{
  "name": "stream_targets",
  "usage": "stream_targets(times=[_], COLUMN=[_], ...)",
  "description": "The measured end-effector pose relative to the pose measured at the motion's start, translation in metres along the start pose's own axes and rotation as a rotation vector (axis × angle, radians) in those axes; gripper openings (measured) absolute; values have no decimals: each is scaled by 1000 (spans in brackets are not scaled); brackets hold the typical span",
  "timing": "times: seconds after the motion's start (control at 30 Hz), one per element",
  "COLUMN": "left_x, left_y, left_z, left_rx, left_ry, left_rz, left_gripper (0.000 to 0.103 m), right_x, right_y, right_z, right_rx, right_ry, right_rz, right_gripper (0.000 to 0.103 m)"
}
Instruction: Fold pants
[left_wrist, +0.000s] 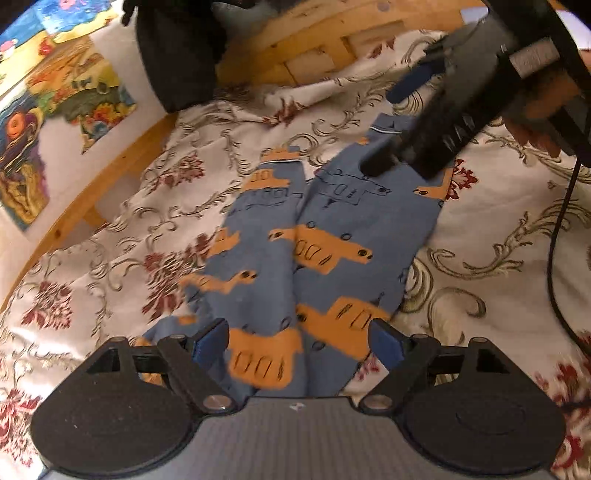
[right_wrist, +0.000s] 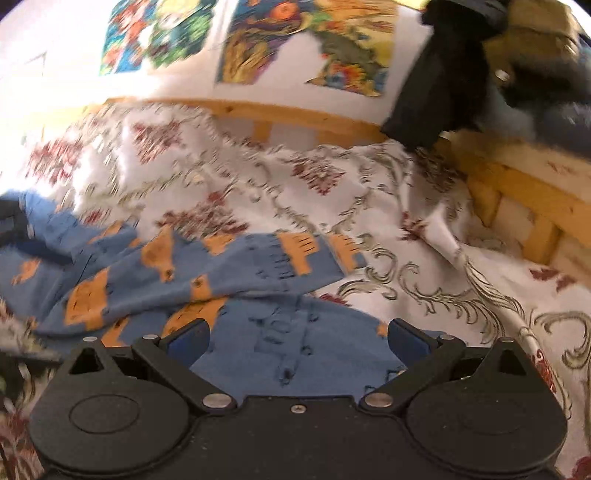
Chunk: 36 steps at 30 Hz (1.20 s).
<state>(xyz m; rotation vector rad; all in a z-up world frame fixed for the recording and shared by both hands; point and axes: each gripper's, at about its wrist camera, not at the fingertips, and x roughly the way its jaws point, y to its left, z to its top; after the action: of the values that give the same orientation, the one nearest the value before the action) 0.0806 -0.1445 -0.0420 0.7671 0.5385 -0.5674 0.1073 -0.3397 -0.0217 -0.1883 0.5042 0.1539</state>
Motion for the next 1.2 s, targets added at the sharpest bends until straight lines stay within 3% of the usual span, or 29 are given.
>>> stream_targets(times=[0.1, 0.3, 0.37, 0.43, 0.53, 0.7, 0.83, 1.03, 1.2], left_x=[20, 43, 47, 51, 53, 56, 61, 75, 79], left_y=[-1, 17, 19, 21, 27, 52, 86, 131, 142], left_z=[10, 18, 16, 16, 17, 14, 10, -1, -4], left_rx=[-14, -138, -161, -179, -231, -374, -532, -711, -732], left_ry=[25, 83, 101, 112, 116, 139, 171, 220, 224], left_rz=[1, -22, -32, -48, -67, -143, -262, -375, -418], left_gripper=[83, 64, 35, 22, 11, 3, 3, 2, 2], right_x=[4, 11, 13, 15, 18, 25, 61, 141, 178], right_y=[-13, -12, -11, -11, -12, -23, -47, -83, -98], right_z=[-1, -4, -5, -8, -11, -4, 20, 49, 52], right_rx=[68, 112, 123, 151, 188, 295, 398, 564, 682], right_ry=[-18, -15, -12, 1, 31, 74, 126, 326, 459], right_rz=[21, 84, 104, 127, 153, 210, 281, 296, 322], right_gripper=[102, 102, 102, 102, 102, 98, 90, 83, 80])
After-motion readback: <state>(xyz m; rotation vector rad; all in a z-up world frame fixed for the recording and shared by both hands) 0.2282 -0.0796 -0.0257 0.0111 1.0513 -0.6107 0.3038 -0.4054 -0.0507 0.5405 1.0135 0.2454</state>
